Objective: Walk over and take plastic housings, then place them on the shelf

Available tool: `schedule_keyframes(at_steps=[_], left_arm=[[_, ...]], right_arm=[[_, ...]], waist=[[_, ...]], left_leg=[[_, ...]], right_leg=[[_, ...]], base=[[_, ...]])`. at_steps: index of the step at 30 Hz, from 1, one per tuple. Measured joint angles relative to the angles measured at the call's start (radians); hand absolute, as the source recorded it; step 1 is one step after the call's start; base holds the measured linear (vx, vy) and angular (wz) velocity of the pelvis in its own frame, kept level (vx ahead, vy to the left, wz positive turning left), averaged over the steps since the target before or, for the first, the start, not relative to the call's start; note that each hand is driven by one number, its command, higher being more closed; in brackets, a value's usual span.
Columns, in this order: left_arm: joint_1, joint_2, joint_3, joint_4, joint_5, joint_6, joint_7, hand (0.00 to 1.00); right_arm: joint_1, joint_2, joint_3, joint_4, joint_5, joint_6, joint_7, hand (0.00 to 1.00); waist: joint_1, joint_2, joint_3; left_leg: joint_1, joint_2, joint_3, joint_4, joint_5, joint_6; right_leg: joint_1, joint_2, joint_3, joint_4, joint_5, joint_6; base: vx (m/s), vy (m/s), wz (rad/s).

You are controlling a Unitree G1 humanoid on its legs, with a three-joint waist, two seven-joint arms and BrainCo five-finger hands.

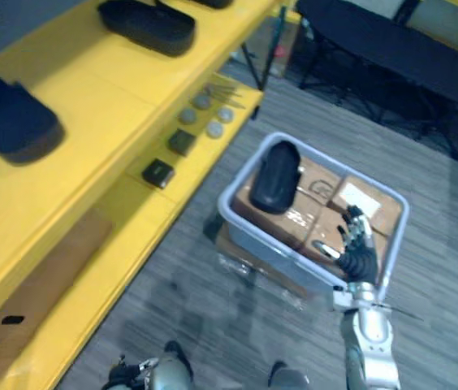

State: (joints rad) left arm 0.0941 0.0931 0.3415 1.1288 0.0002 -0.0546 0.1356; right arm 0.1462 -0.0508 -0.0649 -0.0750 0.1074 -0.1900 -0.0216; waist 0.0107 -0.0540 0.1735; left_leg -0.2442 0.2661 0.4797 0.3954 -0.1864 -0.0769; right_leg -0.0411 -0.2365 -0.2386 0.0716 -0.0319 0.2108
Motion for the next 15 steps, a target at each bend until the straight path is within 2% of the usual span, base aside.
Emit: schedule_keyframes(at_steps=[2, 3, 4, 6, 9, 15], left_arm=[[0.022, -0.031, -0.001, -0.005, -0.001, -0.002, 0.001, 0.00], [0.027, -0.042, -0.008, -0.004, -0.002, -0.001, 0.003, 0.00], [0.030, -0.043, -0.012, -0.005, -0.003, -0.001, 0.005, 0.00], [0.031, -0.041, -0.018, -0.010, -0.003, -0.002, 0.011, 0.00], [0.031, -0.016, -0.067, -0.045, -0.003, -0.005, 0.030, 0.00], [0.034, 0.019, -0.215, -0.105, -0.004, -0.036, 0.063, 0.00]], right_arm=[[0.018, -0.032, -0.010, 0.043, 0.006, 0.003, 0.002, 0.00], [0.046, -0.041, -0.034, 0.047, 0.009, 0.003, 0.001, 0.00], [0.061, -0.042, -0.059, 0.050, 0.021, 0.003, -0.002, 0.00], [0.070, -0.027, -0.084, 0.072, 0.039, 0.002, -0.011, 0.00], [0.072, 0.008, -0.089, 0.134, 0.069, 0.002, -0.029, 0.00], [0.024, 0.036, -0.095, 0.220, 0.087, 0.002, -0.100, 0.00]], waist=[[-0.003, 0.035, 0.006], [-0.010, 0.053, 0.001], [-0.015, 0.058, -0.001], [-0.024, 0.053, 0.002], [-0.024, 0.024, 0.017], [-0.019, 0.028, 0.017]], left_leg=[[-0.001, 0.000, -0.111, -0.011, 0.004, -0.006], [0.001, -0.012, -0.173, -0.033, 0.013, -0.021], [0.012, -0.025, -0.202, -0.076, 0.032, -0.052], [0.022, -0.045, -0.207, -0.127, 0.054, -0.075], [0.017, -0.063, -0.209, -0.144, 0.070, -0.070], [0.002, -0.085, -0.262, -0.144, 0.078, -0.060]], right_leg=[[0.004, 0.024, 0.005, 0.000, -0.005, -0.009], [0.008, 0.029, -0.007, 0.000, -0.007, -0.012], [0.001, 0.026, -0.007, 0.000, -0.007, -0.012], [-0.015, 0.016, -0.005, 0.000, -0.007, -0.012], [-0.029, 0.003, -0.001, 0.000, -0.006, -0.012], [-0.028, -0.007, -0.007, -0.013, 0.017, -0.011]], base=[[-0.03, -0.177, -0.23], [0.00, -0.081, 0.08], [0.00, -0.030, 0.09], [-0.03, 0.004, 0.02], [-0.06, 0.035, 0.01], [-0.05, 0.038, 0.06]])
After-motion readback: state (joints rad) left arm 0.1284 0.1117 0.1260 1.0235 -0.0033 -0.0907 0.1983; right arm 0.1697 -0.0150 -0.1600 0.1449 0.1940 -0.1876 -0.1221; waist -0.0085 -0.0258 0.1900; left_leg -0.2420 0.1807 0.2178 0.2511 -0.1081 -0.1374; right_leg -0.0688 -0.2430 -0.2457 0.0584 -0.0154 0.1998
